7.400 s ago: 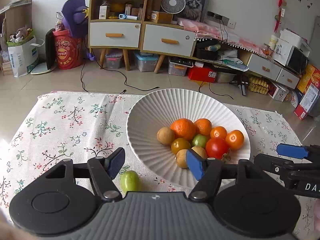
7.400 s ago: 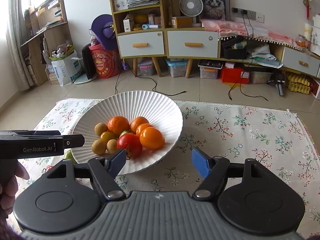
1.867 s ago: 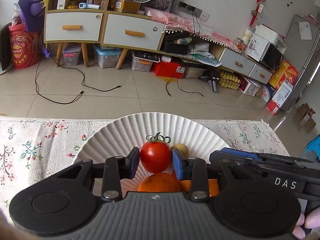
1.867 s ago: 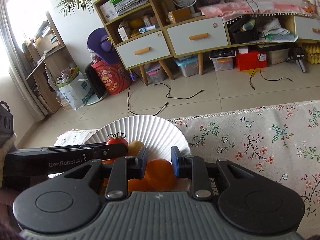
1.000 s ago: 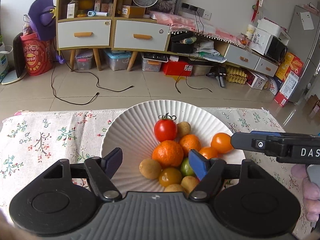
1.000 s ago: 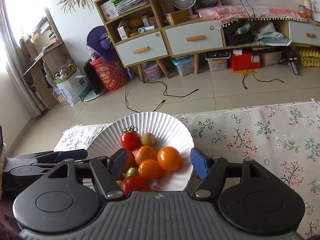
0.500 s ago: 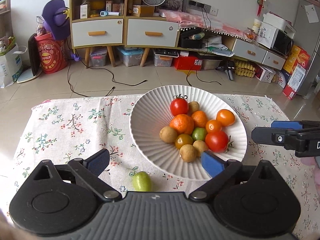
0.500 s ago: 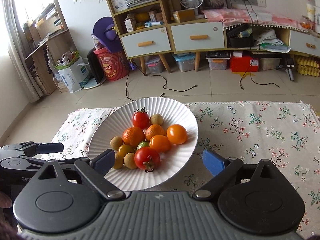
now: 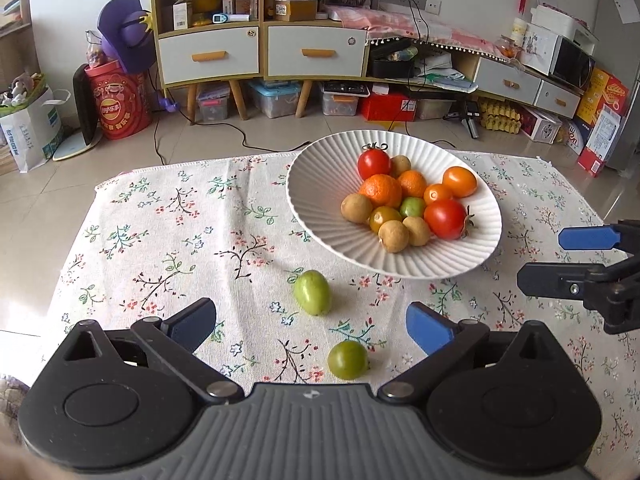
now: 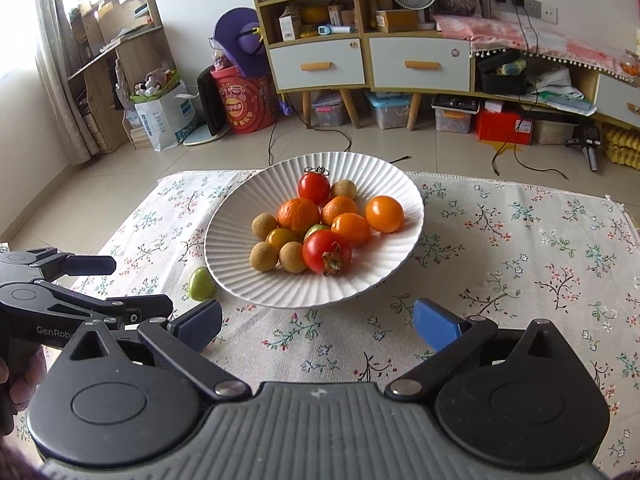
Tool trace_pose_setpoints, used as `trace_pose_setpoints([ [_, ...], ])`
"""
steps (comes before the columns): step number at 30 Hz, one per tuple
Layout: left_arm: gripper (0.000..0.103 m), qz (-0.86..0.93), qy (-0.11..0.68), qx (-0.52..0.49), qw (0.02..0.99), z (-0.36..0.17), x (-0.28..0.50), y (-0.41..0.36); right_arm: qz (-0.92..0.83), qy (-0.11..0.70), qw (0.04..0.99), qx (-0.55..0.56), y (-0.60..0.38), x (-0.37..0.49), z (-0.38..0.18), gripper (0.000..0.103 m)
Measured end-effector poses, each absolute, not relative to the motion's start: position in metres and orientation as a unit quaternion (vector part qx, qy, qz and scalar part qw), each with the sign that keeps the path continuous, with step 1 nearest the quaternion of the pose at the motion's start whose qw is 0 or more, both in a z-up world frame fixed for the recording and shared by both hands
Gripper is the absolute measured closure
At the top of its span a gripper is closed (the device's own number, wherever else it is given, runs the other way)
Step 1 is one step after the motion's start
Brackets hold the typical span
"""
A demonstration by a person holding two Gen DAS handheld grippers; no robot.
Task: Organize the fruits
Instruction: 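Withdraw both tools from the bowl back over the two green tomatoes, then close the left tool on a dark green tomato while the right tool grasps a light green tomato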
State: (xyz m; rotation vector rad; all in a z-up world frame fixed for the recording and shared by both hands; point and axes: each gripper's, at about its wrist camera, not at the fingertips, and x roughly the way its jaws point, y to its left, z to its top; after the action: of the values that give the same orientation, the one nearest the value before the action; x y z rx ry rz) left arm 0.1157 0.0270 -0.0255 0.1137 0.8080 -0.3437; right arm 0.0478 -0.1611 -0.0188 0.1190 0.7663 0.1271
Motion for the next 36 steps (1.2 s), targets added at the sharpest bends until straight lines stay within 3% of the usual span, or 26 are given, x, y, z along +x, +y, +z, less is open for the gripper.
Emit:
trace_pose_setpoints([
  [15,0.009,-0.163,0.397,0.087,0.899,-0.063,0.093,0.025,0.061,0.4,0.915,-0.012,-0.141,0.038,-0.047,0.001],
  [17,0.014,-0.172,0.393,0.084,0.899,-0.064,0.092,0.025,0.057,0.398,0.915,-0.013,-0.142,0.038,-0.048,0.001],
  [23,0.041,-0.205,0.385,0.065,0.898,-0.066,0.093,0.022,0.047,0.394,0.918,-0.011,-0.141,0.04,-0.051,0.001],
  [29,0.085,-0.224,0.38,0.071,0.895,-0.067,0.091,0.022,0.05,0.39,0.92,-0.003,-0.136,0.044,-0.053,0.002],
  [36,0.087,-0.206,0.381,0.06,0.899,-0.062,0.098,0.046,0.072,0.391,0.918,0.001,-0.112,0.055,-0.054,0.011],
])
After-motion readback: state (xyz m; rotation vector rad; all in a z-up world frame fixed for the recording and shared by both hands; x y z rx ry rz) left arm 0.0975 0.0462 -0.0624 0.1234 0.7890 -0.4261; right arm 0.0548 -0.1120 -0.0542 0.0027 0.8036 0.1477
